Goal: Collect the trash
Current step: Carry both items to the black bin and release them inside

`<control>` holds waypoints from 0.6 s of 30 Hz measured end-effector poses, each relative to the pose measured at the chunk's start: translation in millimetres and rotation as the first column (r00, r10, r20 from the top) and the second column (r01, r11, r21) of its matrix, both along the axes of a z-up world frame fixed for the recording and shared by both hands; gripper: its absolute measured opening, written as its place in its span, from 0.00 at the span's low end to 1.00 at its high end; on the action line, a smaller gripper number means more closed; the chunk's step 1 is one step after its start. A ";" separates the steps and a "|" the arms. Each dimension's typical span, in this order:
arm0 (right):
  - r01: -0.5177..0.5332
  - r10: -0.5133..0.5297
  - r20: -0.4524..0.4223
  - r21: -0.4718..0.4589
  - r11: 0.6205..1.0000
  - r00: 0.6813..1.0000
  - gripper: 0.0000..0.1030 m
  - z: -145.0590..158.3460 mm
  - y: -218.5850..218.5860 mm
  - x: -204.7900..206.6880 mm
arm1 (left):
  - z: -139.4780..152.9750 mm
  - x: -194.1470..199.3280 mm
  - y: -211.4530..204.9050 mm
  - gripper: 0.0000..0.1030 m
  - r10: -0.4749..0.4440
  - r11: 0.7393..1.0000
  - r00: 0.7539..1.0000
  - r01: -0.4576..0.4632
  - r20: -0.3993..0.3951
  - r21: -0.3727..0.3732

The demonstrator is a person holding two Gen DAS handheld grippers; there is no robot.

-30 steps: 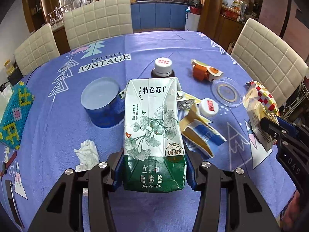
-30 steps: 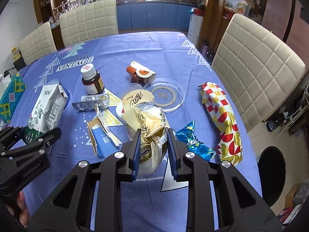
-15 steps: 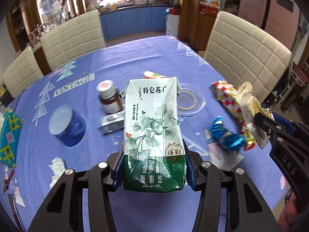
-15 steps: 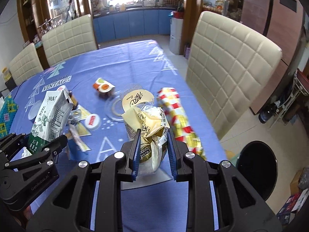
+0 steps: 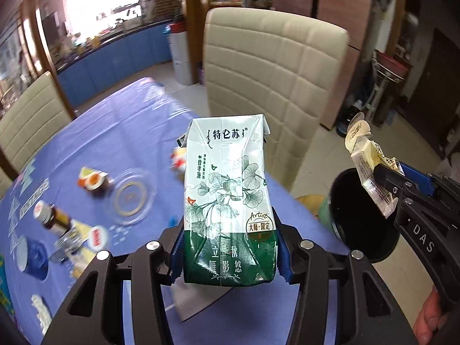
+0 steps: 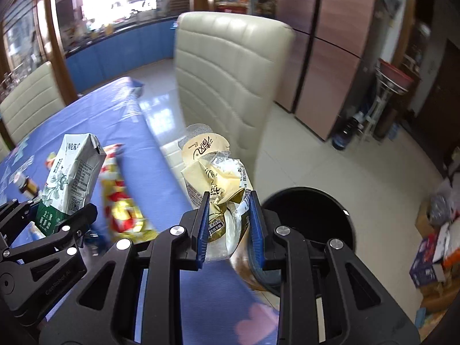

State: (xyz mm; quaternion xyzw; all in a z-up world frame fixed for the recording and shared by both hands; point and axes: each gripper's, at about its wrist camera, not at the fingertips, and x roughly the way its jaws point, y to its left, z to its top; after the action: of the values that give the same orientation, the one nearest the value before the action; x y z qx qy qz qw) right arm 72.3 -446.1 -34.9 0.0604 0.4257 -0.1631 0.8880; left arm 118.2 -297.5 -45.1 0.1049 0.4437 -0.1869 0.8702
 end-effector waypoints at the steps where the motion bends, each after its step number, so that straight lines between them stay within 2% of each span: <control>1: 0.022 -0.022 -0.002 0.000 1.000 1.000 0.27 -0.5 -9.5 -2.3 | -1.4 0.4 -14.3 0.47 -0.029 1.000 1.000 0.029 -0.001 0.002; 8: 0.159 -0.159 -0.016 0.036 0.987 0.987 0.27 -8.6 -68.2 -18.7 | -3.7 0.6 -79.0 0.47 -0.152 0.988 0.988 0.152 0.001 0.011; 16: 0.229 -0.228 -0.023 0.049 0.972 0.973 0.29 -15.0 -103.2 -28.5 | 1.6 -2.7 -118.6 0.47 -0.219 0.976 0.976 0.219 0.019 0.004; 18: 0.243 -0.241 -0.037 0.054 0.968 0.970 0.37 -18.5 -110.8 -31.6 | 1.3 -4.2 -124.1 0.47 -0.227 0.974 0.974 0.227 0.020 0.011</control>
State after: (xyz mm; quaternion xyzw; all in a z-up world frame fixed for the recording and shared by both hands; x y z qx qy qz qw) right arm 40.7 -556.9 -53.4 0.1352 0.4331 -0.2588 0.8528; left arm 114.0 -421.7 -43.8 0.1607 0.4202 -0.2822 0.8473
